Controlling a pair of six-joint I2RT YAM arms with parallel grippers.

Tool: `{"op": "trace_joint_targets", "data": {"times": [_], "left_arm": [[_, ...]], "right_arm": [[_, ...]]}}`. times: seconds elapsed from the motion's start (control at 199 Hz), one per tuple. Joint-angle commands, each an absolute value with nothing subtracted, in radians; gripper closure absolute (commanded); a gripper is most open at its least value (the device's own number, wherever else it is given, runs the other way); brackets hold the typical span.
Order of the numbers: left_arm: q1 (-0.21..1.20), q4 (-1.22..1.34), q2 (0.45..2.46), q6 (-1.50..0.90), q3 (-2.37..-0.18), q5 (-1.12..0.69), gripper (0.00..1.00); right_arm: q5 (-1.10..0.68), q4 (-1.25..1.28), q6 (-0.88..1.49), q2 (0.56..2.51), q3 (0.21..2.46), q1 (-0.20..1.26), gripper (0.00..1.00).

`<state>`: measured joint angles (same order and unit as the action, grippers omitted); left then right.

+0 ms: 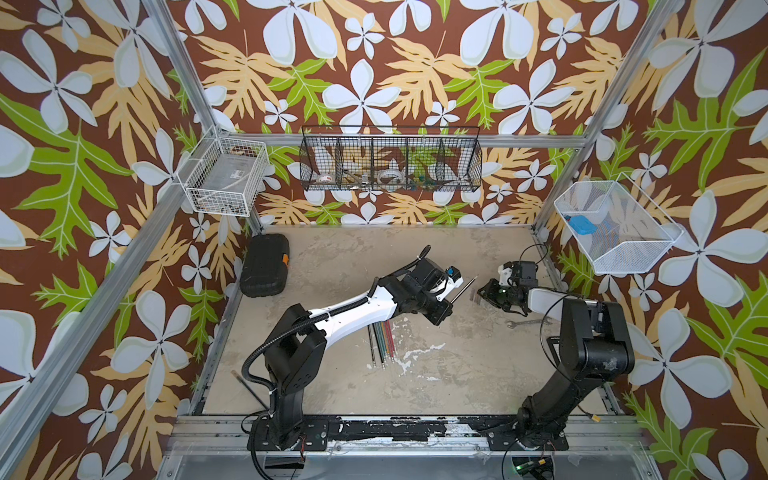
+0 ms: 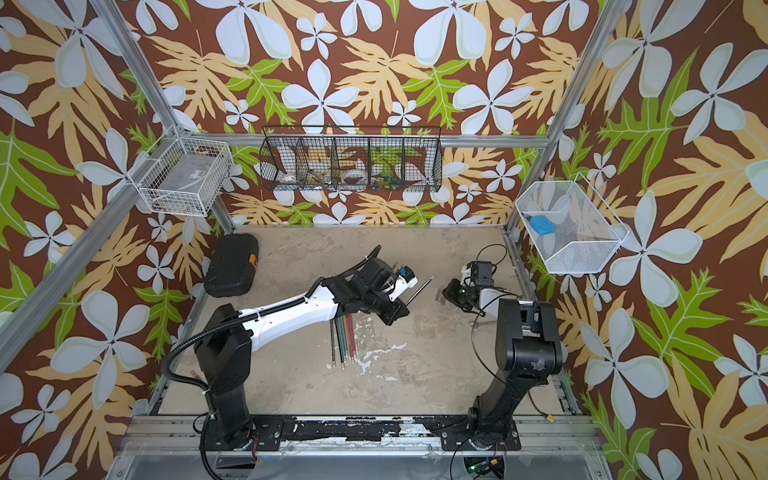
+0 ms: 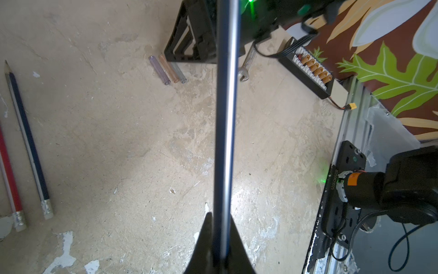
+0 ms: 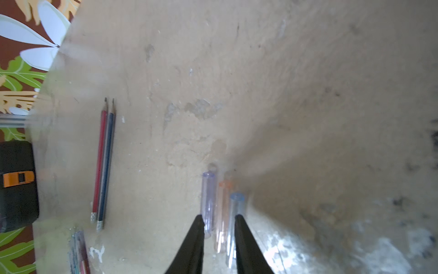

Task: Remove the protective cover of the pencils
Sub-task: Place the protective sleeve at the center of the board, then place the pencil at the center of the board.

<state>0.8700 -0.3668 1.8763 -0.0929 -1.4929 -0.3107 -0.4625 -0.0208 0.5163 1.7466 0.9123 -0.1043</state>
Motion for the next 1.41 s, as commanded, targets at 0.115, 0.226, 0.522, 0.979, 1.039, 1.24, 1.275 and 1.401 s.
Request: {"op": "trace_joint_targets", "data": {"times": [0.115, 0.226, 0.522, 0.979, 1.039, 1.24, 1.275, 1.401], "left_arm": [[0.773, -0.379, 1.925, -0.103, -1.505, -0.241, 1.0], [0.713, -0.38, 1.955, -0.105, -1.504, -0.2, 1.0], [0.604, -0.485, 2.112, -0.054, -1.656, -0.044, 1.0], [0.593, -0.729, 2.458, 0.025, -2.091, 0.059, 1.0], [0.594, -0.724, 2.453, 0.023, -2.082, 0.057, 0.99], [0.597, -0.719, 2.441, 0.015, -2.077, 0.001, 0.95], [0.6, -0.719, 2.437, 0.015, -2.077, -0.005, 0.94], [0.615, -0.721, 2.425, 0.018, -2.076, -0.025, 0.89]], "right_arm": [[-0.484, -0.012, 0.525, 1.665, 0.889, -0.103, 0.73], [-0.477, -0.01, 0.528, 1.537, 0.821, -0.102, 0.73], [-0.479, -0.089, 0.427, 1.135, 0.578, -0.103, 0.71], [-0.5, -0.105, 0.389, 1.021, 0.513, -0.108, 0.71], [-0.506, -0.1, 0.392, 1.023, 0.509, -0.114, 0.71], [-0.532, -0.082, 0.399, 1.034, 0.502, -0.135, 0.71], [-0.534, -0.081, 0.4, 1.035, 0.502, -0.138, 0.71], [-0.534, -0.075, 0.402, 1.036, 0.5, -0.14, 0.71]]}}
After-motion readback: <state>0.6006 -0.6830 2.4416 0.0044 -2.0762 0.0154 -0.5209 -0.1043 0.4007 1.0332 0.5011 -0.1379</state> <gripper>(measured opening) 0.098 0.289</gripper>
